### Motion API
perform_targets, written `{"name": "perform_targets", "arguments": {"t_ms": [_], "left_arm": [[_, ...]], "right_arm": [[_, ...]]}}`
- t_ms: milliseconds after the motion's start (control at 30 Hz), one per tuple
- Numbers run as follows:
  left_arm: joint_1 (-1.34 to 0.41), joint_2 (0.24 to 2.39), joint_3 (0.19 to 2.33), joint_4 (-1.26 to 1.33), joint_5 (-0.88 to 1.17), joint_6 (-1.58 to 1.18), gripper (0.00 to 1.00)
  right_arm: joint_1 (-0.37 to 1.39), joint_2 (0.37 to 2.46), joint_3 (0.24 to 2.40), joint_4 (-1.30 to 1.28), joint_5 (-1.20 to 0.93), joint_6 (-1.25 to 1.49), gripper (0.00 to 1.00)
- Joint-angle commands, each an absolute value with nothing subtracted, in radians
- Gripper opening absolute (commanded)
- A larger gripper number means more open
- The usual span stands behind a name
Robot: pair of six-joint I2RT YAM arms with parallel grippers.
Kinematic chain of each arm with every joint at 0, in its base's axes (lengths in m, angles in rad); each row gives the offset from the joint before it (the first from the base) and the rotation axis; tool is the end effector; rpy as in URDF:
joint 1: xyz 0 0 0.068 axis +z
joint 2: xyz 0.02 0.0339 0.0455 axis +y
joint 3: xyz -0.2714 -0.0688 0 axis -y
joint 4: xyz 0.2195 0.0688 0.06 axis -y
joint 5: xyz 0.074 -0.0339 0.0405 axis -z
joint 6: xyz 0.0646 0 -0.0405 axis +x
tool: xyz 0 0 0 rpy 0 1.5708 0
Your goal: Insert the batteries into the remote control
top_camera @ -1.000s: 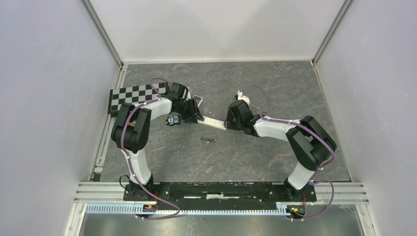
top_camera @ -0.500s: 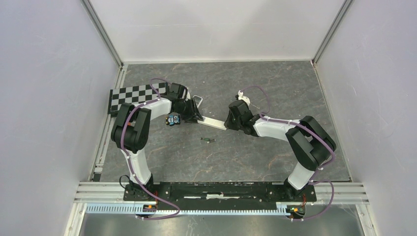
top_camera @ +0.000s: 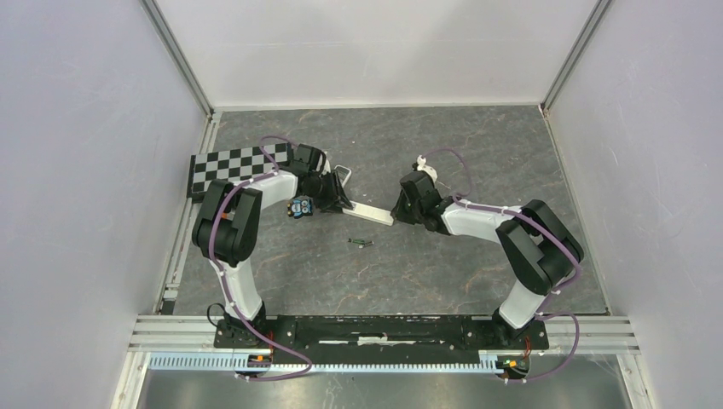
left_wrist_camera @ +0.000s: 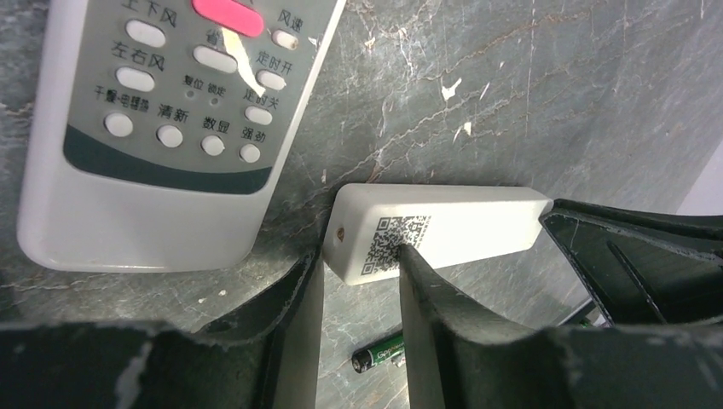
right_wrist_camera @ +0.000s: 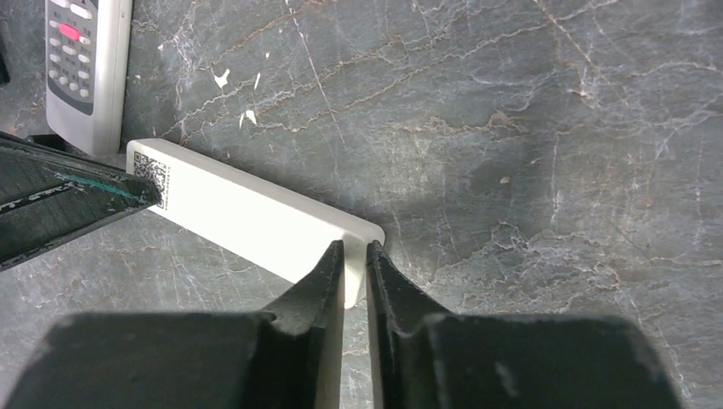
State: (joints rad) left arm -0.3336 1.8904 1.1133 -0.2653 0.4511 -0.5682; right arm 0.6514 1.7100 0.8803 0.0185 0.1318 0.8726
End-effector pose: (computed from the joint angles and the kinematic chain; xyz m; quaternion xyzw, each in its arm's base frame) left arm 0.3408 -0.1479 0.1459 -0.0521 0.9412 -0.3052 0.1350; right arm 0.2796 0.2025 0.1608 0.1266 0.9184 0.2111 0.3098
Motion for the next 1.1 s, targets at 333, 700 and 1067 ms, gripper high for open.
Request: {"name": "perform_targets", "arguments": {"t_ms": [333, 700, 1067], "left_arm": [[-0.366, 1.905, 1.397, -0.43, 0.312, -0.543, 0.62], [-0.296, 1.88, 1.454, -0.516, 0.231, -0.44, 0.97], [-0.278, 1.904, 1.464, -0.495, 0.091, -0.25, 1.0]], "right_arm": [[0.584, 1.619, 0.975, 0.09, -0.16, 0.109, 0.84], [0.603, 1.833, 1.144, -0.117, -0.305, -0.304, 0.93], [0.64, 1.897, 1.14, -0.054, -0.174, -0.243, 0.55]]}}
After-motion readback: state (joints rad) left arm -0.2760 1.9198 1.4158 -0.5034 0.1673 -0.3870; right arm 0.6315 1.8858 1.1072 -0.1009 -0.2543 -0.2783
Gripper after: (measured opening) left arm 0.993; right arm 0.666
